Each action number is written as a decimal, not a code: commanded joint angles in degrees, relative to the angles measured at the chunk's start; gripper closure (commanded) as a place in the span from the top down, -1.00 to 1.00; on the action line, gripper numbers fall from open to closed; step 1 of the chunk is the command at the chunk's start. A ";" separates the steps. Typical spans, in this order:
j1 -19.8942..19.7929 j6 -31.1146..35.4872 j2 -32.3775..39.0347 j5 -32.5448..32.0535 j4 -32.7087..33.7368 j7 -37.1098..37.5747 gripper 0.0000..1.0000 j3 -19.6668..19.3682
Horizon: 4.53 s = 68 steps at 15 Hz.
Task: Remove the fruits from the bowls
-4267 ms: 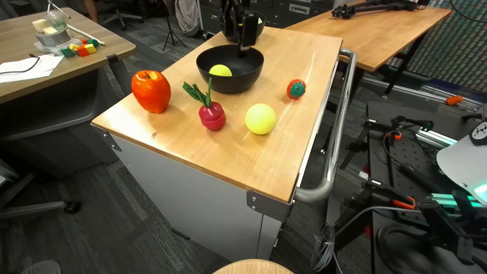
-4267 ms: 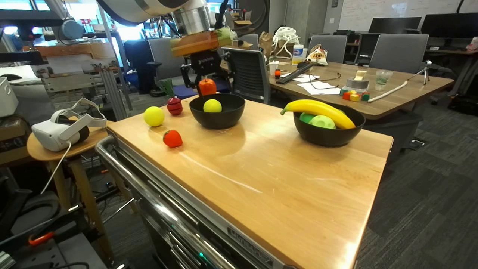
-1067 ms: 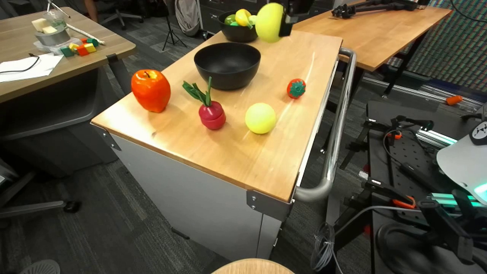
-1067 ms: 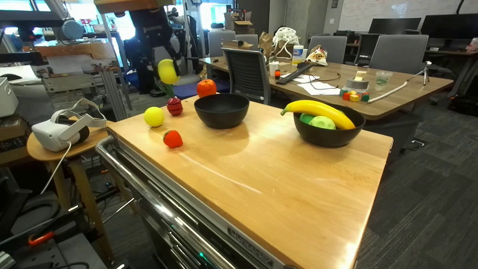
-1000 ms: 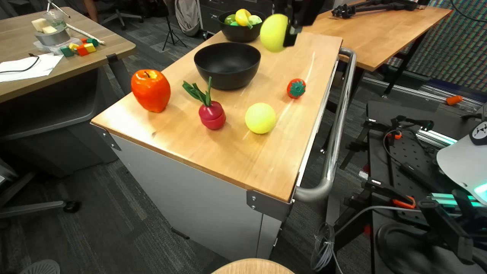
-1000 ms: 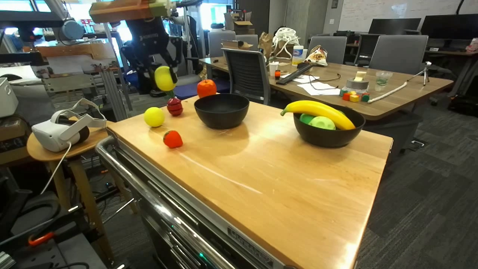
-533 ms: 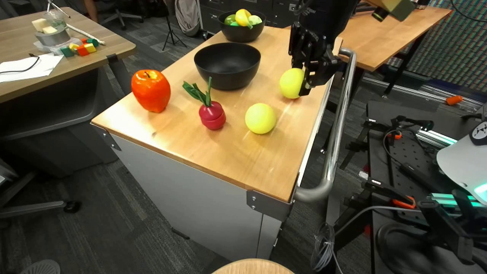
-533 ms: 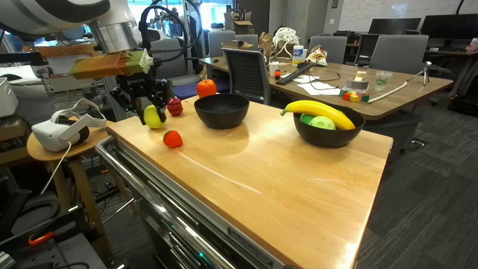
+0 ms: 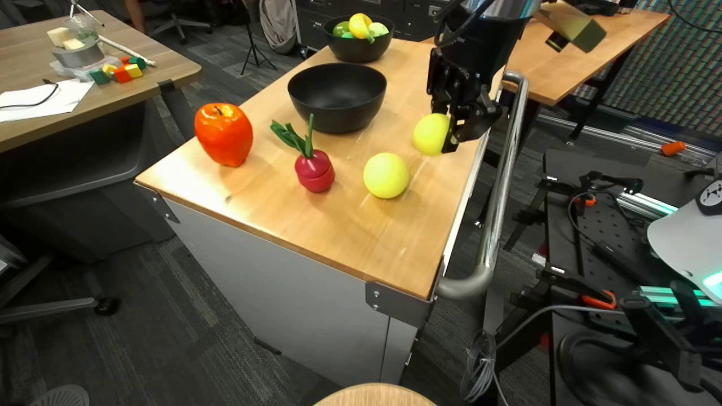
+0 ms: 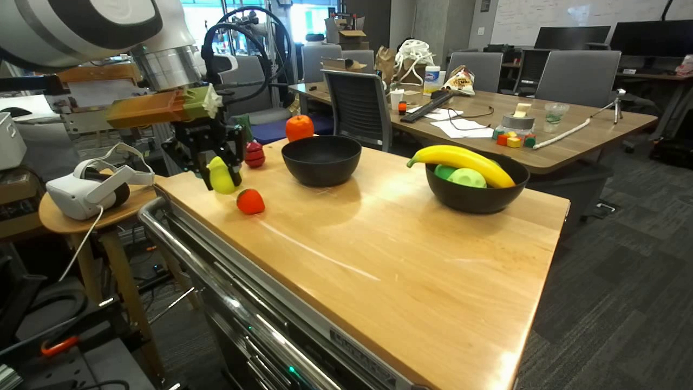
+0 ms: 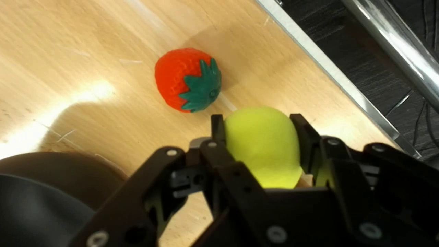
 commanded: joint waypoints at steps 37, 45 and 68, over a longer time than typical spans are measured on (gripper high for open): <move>-6.24 -27.18 -2.82 -14.64 26.34 6.82 1.00 -3.32; -9.27 -24.95 11.91 -0.43 34.39 18.61 1.00 -8.22; -12.99 -13.73 30.41 15.27 51.10 41.32 1.00 -15.02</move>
